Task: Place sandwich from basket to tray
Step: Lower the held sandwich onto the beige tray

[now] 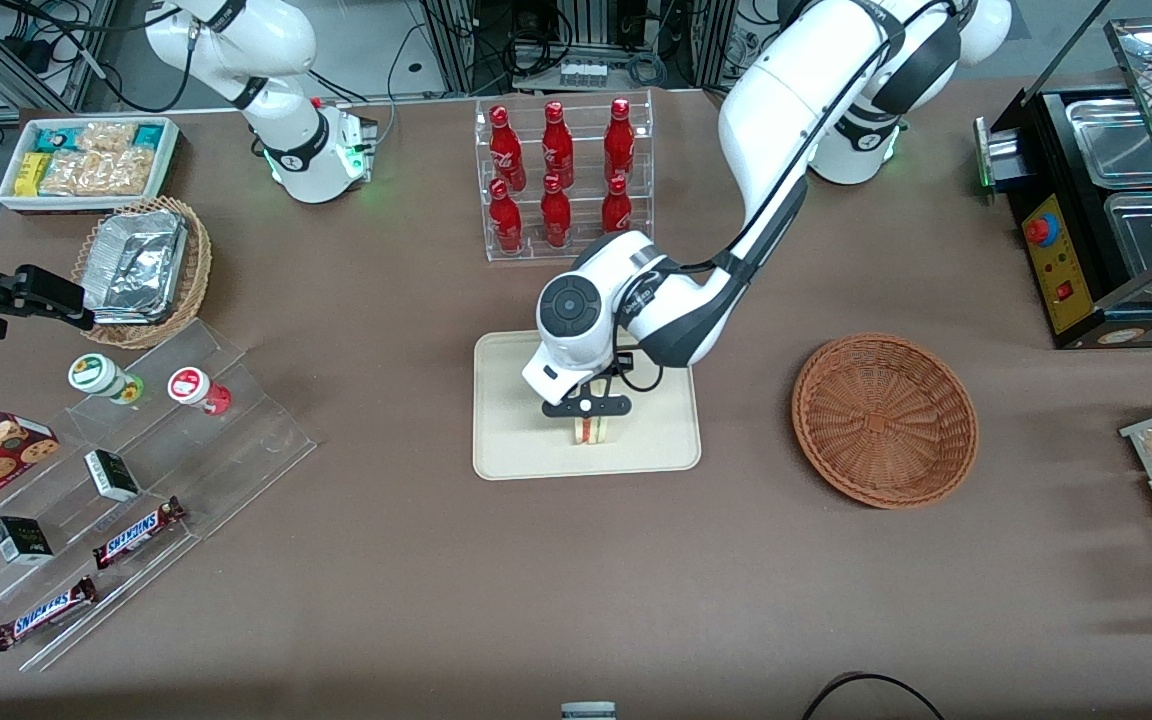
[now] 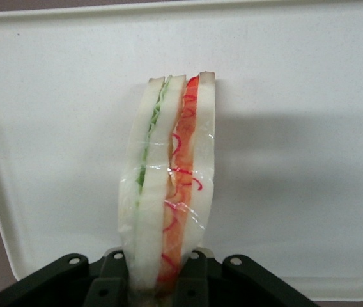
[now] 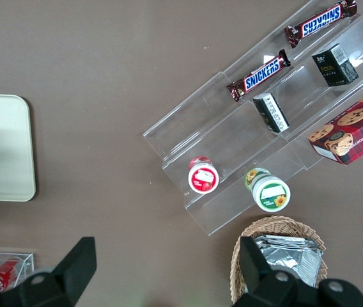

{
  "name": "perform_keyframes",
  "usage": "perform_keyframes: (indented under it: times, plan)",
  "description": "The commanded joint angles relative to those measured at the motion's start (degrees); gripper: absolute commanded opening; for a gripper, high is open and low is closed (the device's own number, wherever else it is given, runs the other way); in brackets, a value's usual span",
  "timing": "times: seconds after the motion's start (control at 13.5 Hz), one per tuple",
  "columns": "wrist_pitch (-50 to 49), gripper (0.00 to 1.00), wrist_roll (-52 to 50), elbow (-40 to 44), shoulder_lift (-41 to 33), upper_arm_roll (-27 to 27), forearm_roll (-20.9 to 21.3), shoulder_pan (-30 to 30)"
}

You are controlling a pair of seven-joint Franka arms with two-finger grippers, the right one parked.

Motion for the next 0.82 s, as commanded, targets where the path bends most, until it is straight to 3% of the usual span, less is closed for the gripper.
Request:
perform_keyframes:
  times: [0.0, 0.22, 0.3, 0.52, 0.74]
  plan:
    - [-0.8, 0.0, -0.2, 3.1, 1.8, 1.2, 0.9, -1.8]
    - [-0.7, 0.0, -1.0, 3.7, 2.7, 1.3, 0.9, -2.1]
    - [-0.7, 0.13, -1.1, 3.7, 2.9, 1.3, 0.9, -2.2]
    - [0.3, 1.0, -1.5, 3.6, 3.0, 1.3, 0.9, -2.2]
    - [0.5, 1.0, -1.6, 3.6, 2.8, 1.3, 0.9, -2.2]
